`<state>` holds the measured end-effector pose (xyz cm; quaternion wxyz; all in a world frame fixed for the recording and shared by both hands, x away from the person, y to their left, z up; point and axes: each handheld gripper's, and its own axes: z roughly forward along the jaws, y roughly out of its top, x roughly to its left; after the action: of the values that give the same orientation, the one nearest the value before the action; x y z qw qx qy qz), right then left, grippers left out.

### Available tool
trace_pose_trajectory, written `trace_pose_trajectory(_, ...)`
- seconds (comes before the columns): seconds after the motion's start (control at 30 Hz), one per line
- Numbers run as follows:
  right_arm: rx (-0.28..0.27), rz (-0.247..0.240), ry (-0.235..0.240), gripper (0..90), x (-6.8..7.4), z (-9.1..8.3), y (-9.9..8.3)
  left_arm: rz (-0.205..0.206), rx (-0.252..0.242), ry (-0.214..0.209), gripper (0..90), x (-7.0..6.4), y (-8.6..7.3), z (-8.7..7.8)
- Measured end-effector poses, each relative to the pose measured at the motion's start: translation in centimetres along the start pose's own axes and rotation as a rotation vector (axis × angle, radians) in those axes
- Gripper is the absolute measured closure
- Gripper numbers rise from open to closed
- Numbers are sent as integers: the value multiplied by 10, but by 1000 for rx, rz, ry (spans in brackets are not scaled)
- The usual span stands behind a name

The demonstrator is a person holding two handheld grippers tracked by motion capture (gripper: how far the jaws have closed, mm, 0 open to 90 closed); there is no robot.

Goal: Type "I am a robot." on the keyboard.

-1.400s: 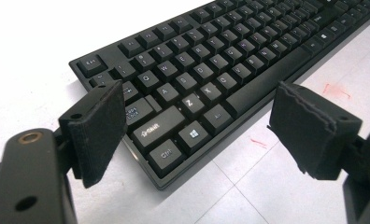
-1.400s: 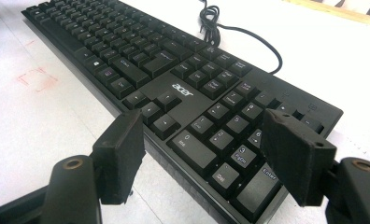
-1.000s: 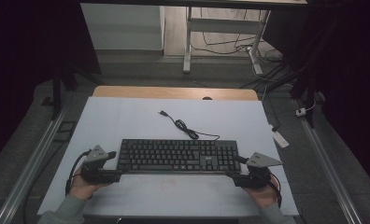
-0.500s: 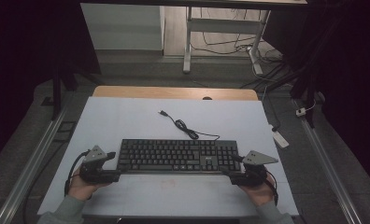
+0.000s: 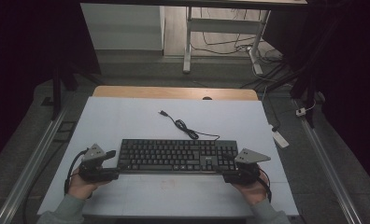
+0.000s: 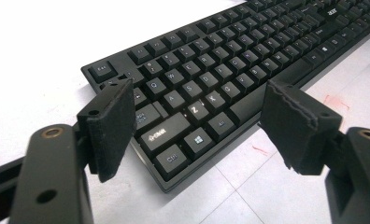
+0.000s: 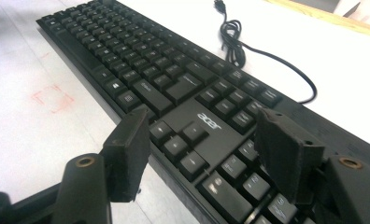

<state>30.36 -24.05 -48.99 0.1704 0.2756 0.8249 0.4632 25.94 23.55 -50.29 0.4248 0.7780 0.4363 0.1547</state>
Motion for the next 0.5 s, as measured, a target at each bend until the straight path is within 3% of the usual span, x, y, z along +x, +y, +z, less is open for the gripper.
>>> trace_pose_trajectory(0.23,-2,-10,19,427,5,11,13,9,-3,-7,301,-1,0,-1)
trace_pose_trajectory(0.5,-17,-25,49,597,14,26,30,4,-6,-4,377,-1,2,-4)
